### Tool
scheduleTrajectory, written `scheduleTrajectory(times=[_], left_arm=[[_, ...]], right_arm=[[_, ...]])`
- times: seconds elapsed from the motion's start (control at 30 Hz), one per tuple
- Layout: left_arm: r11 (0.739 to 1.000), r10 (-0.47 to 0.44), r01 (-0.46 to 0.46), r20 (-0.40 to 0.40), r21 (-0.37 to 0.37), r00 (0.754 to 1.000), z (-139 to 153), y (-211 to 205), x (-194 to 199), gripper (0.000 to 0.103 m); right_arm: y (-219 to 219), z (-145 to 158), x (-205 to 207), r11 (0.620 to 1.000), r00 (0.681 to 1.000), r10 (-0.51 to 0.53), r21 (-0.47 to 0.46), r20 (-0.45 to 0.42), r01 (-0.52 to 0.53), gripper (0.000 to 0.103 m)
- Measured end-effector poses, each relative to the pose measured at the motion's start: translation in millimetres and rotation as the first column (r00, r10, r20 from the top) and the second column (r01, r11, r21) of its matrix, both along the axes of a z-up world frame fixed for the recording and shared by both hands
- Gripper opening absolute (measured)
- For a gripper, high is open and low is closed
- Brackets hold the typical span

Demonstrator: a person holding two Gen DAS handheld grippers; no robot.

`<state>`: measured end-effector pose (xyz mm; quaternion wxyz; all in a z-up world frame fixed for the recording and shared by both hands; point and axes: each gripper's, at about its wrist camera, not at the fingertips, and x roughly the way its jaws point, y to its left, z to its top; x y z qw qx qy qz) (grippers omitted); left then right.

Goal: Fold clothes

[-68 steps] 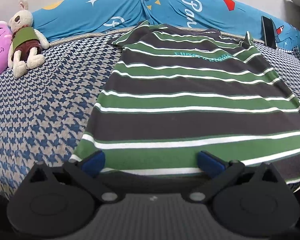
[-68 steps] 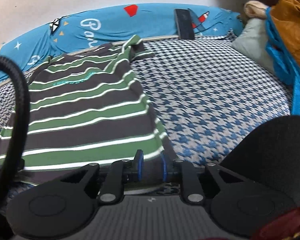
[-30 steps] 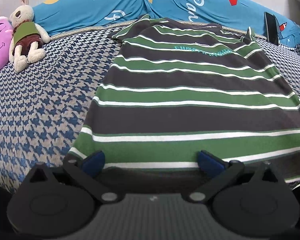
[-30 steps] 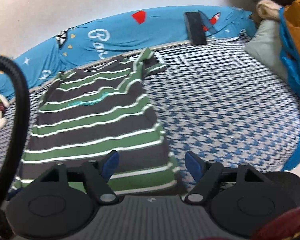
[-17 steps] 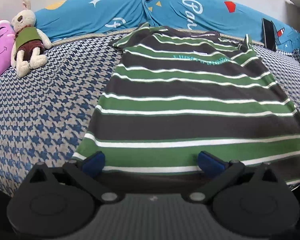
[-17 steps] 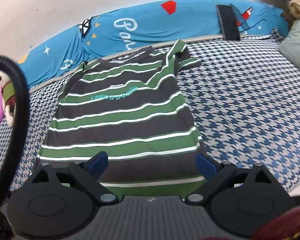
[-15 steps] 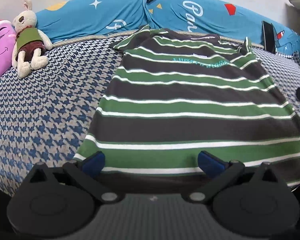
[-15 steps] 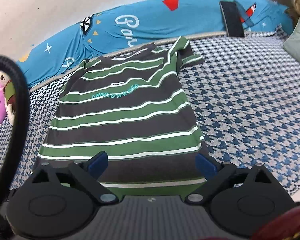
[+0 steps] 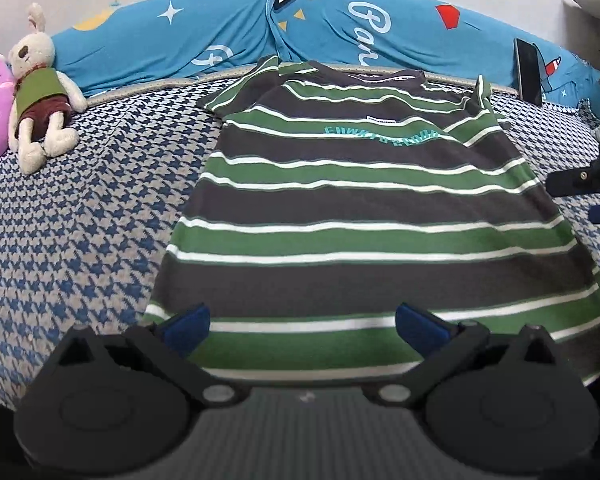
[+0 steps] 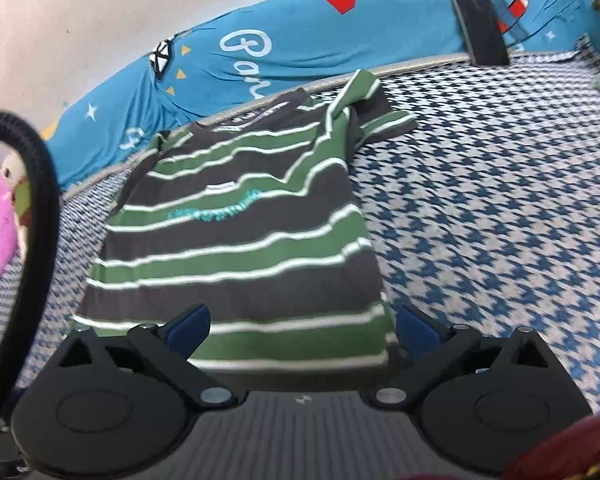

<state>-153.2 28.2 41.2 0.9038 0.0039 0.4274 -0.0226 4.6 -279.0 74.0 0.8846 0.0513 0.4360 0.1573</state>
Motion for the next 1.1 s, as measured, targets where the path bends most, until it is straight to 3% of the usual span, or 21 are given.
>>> scheduleTrajectory(times=[0.37,0.67,0.9,1.1], left_arm=[[0.998,0.071,-0.071,-0.029,0.0,0.997,-14,12,-2,0.103],[0.994,0.104,-0.103,-0.04,0.027,0.994,-8,17,-26,0.103],[0.993,0.105,-0.102,-0.05,0.06,0.993,-4,11,-44,0.103],[0.994,0.09,-0.087,-0.036,0.069,0.995,3,3,-53,0.103]], right_arm=[[22,-10,43,0.999,0.998,0.048,-0.005,-0.034,-0.048,0.1],[81,-26,26,0.963,0.97,0.241,-0.12,-0.027,-0.242,0.1],[88,-33,22,0.953,0.959,0.278,-0.11,-0.055,-0.282,0.099],[86,-32,19,0.954,0.958,0.279,-0.098,-0.062,-0.284,0.092]])
